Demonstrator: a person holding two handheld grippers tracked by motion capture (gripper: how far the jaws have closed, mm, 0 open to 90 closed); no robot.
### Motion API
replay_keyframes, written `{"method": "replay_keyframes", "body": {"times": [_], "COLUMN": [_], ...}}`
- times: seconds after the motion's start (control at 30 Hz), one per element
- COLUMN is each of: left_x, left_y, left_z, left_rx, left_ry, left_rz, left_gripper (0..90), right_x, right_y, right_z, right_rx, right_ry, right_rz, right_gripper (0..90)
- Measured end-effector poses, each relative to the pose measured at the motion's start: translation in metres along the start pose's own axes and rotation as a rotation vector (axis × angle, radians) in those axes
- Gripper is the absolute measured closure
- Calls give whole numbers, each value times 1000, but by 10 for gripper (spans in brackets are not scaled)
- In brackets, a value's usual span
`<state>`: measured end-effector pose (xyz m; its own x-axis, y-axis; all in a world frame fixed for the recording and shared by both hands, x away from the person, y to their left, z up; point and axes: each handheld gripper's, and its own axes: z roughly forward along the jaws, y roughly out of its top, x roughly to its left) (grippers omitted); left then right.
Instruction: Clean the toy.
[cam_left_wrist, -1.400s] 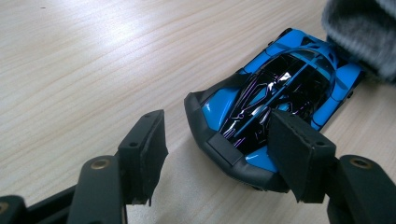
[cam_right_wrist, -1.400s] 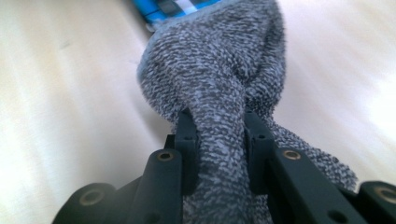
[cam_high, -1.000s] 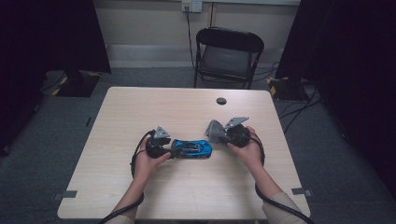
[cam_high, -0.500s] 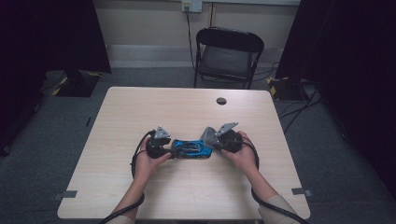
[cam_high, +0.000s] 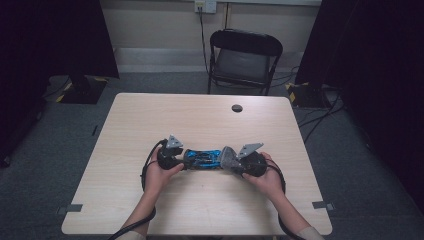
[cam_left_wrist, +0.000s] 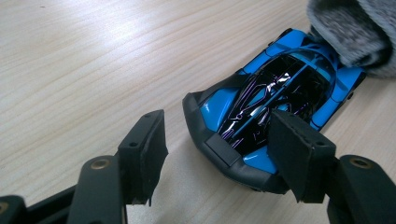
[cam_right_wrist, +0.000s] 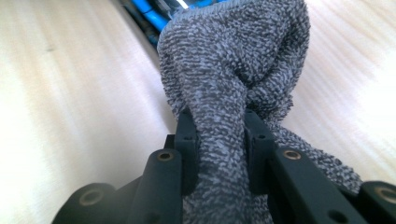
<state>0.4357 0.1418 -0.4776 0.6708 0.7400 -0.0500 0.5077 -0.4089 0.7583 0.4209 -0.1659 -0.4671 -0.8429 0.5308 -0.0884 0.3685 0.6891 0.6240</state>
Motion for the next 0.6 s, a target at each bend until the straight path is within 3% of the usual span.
{"method": "replay_keyframes", "body": {"times": [0.13,0.23,0.47,0.57,0.6], "left_x": [0,0,0,1,0], "left_y": [0,0,-1,-1,-1], "left_z": [0,0,1,1,1], "left_rx": [0,-3,-12,-12,-13], "left_ry": [4,-1,-3,1,-7], "left_rz": [3,-6,-4,11,-3], "left_gripper": [374,374,374,374,374], "right_x": [4,2,-29,-39,-41], "right_y": [-6,-6,9,16,19], "right_z": [-3,-7,-17,-10,-6], "right_rx": [-19,-22,-50,-47,-42], "right_ry": [23,3,-88,-117,-118], "right_rz": [11,17,90,109,112], "right_gripper": [728,728,727,727,727]}}
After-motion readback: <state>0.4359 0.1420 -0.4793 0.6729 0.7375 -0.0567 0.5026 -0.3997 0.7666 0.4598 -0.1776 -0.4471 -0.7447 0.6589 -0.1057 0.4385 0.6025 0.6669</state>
